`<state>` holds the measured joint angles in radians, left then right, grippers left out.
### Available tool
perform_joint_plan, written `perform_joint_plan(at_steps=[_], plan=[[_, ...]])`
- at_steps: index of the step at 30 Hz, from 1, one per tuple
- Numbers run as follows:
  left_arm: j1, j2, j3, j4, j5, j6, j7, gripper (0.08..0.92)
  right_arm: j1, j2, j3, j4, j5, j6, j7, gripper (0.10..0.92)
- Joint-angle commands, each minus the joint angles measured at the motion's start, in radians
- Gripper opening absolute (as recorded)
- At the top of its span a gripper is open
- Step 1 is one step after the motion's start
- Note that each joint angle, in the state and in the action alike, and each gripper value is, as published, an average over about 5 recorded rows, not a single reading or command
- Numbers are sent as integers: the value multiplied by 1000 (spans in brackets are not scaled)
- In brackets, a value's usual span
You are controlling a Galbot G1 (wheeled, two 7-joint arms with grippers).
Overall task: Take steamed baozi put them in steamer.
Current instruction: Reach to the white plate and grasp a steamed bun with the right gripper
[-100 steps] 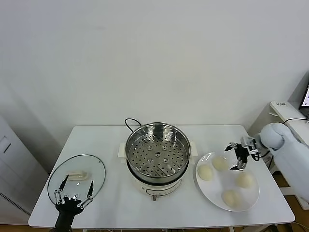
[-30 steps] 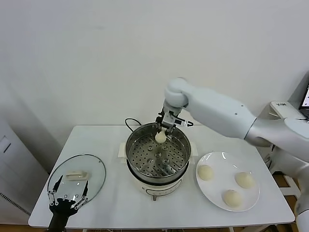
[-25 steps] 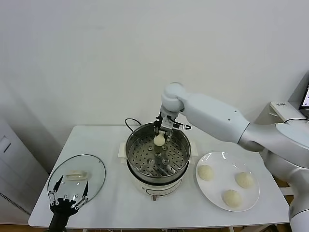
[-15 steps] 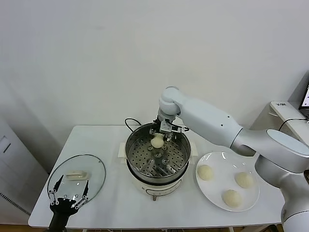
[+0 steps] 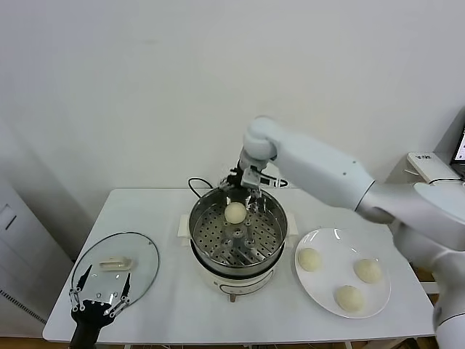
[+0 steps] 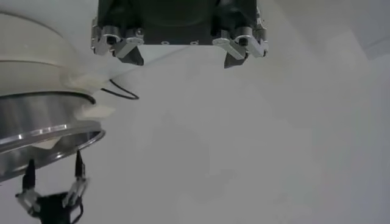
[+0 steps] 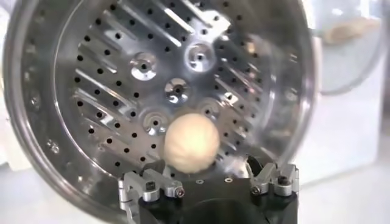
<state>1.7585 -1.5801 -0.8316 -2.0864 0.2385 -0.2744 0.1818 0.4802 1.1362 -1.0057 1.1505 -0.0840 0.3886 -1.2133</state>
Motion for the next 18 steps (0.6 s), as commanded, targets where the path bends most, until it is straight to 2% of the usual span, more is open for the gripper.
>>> perform_joint_plan(at_steps=[1,6,14,18], plan=[[8,-11,-5,-4,-1,-8,0,823,276,-189,-308,-34,613,-573,4,823],[12,-8,-8,-6,-4,-10,-1,823,222,-258,-320,-110,532,-592,-33,823],[18,-6,-12,-13,-5,-8,-2,823,-42,-382,-157,9,299,-568,16,823],[27,2,-18,-18,-5,-7,-2,823,-172,-403,-90,25,236,-548,35,823]])
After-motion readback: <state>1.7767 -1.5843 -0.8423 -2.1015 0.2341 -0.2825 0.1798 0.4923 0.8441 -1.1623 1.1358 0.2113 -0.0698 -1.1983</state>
